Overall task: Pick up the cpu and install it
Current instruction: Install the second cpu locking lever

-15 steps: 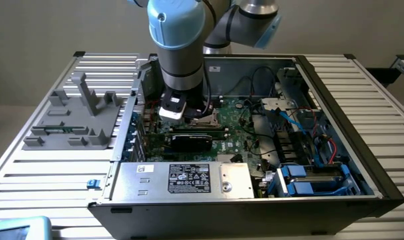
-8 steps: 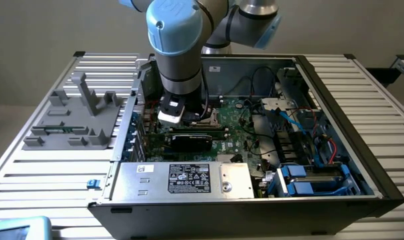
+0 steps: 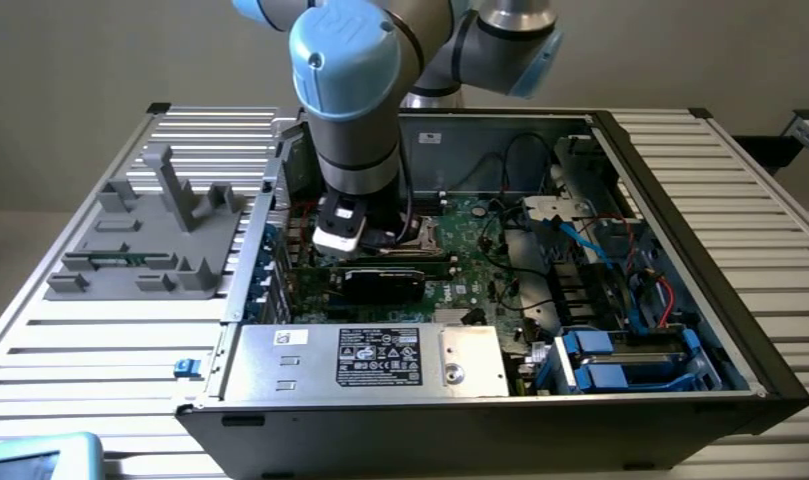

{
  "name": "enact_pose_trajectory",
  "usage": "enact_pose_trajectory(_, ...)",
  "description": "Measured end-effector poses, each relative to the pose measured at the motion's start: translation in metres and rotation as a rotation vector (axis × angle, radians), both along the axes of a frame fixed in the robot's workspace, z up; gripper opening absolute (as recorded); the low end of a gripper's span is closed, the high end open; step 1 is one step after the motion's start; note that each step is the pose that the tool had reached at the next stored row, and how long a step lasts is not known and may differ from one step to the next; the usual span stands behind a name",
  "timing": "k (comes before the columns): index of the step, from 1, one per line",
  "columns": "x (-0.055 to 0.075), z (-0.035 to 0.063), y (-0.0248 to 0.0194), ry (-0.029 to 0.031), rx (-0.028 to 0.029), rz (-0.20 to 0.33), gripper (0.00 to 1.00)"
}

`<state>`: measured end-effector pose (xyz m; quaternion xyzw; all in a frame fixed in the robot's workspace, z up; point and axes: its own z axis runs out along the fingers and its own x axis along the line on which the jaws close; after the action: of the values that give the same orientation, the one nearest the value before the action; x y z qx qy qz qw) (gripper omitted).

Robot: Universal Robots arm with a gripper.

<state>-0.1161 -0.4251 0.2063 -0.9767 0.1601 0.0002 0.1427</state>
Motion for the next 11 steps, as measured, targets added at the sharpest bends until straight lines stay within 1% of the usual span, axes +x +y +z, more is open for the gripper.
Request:
enact_pose_trajectory(3, -0.0002, -0.0016, 0.0008, 0.0014, 0.0004, 0.0, 0.11)
enact_pose_trajectory(7, -0.0007, -0.0035, 0.0038, 0.0016, 0.0005, 0.0, 0.11)
enact_pose_trajectory(11, -0.0014, -0.0042, 0.0041, 0.0023, 0.0008, 0.0, 0.11)
